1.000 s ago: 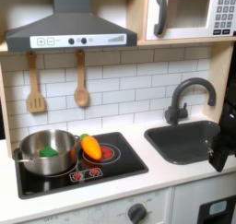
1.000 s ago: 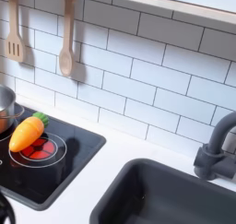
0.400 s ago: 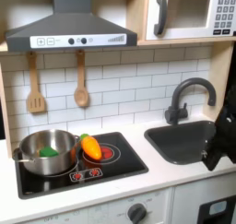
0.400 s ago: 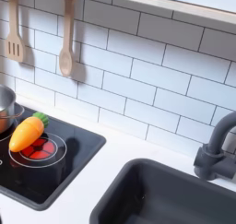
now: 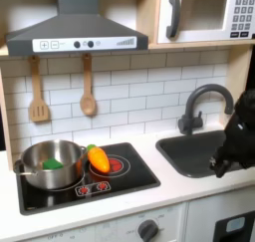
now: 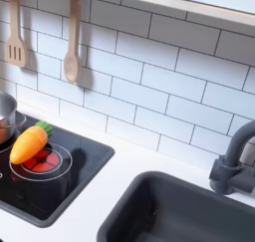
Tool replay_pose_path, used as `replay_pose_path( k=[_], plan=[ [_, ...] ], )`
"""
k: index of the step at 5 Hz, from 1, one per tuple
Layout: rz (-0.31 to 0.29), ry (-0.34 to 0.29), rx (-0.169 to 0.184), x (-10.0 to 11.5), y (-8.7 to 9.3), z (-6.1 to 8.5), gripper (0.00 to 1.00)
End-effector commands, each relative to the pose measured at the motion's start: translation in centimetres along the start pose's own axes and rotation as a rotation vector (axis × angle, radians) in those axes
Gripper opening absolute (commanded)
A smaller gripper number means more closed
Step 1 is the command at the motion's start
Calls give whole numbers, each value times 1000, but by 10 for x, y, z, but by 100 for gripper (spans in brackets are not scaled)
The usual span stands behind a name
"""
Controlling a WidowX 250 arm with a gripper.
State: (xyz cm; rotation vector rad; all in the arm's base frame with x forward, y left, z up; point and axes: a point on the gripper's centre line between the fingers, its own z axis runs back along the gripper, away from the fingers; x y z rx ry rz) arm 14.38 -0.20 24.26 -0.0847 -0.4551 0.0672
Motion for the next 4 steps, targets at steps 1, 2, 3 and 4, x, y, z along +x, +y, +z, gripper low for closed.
replay_pose_path(
  k=[1,2,3,4],
  plan=[
    [-18,-57,-18,13,-1,1,100],
    [-13,-63,-35,17,1,0,100],
    [-43,-73,-51,30,1,-1,100],
    [-59,-128,-38,45,1,4,100]
  ],
)
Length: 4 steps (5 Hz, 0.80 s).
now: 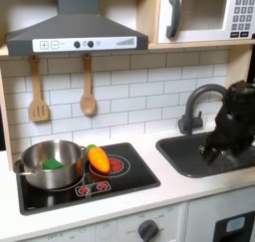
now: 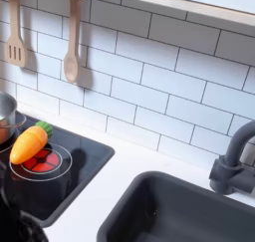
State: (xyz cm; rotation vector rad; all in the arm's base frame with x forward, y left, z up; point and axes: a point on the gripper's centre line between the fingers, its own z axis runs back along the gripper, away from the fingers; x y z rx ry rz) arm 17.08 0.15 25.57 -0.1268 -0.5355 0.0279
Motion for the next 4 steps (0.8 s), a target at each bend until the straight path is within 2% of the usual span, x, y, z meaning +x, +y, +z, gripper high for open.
replay_pose_path(
  k=[1,2,3,4],
  plan=[
    [-21,-71,5,29,3,2,100],
    [-12,-74,10,33,4,3,100],
    [-10,-114,52,49,14,5,100],
    [2,-122,46,54,17,7,100]
  ],
)
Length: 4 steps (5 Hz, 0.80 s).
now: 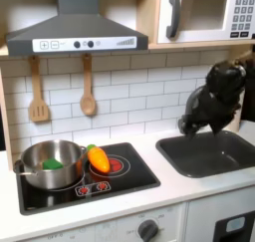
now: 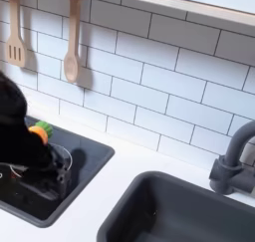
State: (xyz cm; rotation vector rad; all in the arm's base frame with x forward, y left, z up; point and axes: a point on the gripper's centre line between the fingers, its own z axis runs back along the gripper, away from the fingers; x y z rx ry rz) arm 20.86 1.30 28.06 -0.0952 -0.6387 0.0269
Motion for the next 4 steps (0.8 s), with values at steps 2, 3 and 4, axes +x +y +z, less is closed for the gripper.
replay_pose_path(
  k=[2,3,4],
  plan=[
    [3,-16,38,14,13,2,100],
    [11,0,42,15,18,1,100],
    [13,0,43,15,18,1,100]
  ],
)
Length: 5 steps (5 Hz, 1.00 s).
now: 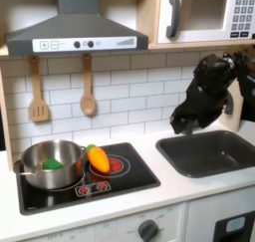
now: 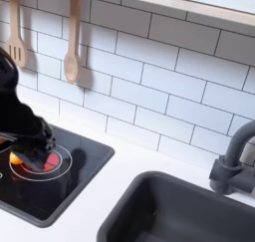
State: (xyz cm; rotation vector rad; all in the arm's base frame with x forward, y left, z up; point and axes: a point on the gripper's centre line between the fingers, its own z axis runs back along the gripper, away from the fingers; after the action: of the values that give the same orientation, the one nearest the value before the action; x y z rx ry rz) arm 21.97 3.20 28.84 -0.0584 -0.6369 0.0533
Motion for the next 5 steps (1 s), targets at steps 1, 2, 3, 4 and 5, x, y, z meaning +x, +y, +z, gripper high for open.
replay_pose_path(
  k=[1,2,3,4,5],
  plan=[
    [-1,0,-1,0,0,0,31],
    [13,-36,-58,1,2,-1,0],
    [-12,-23,-23,4,-2,-2,0],
    [5,-62,-48,7,4,3,0],
    [-5,-102,-33,10,5,-1,0]
  ],
)
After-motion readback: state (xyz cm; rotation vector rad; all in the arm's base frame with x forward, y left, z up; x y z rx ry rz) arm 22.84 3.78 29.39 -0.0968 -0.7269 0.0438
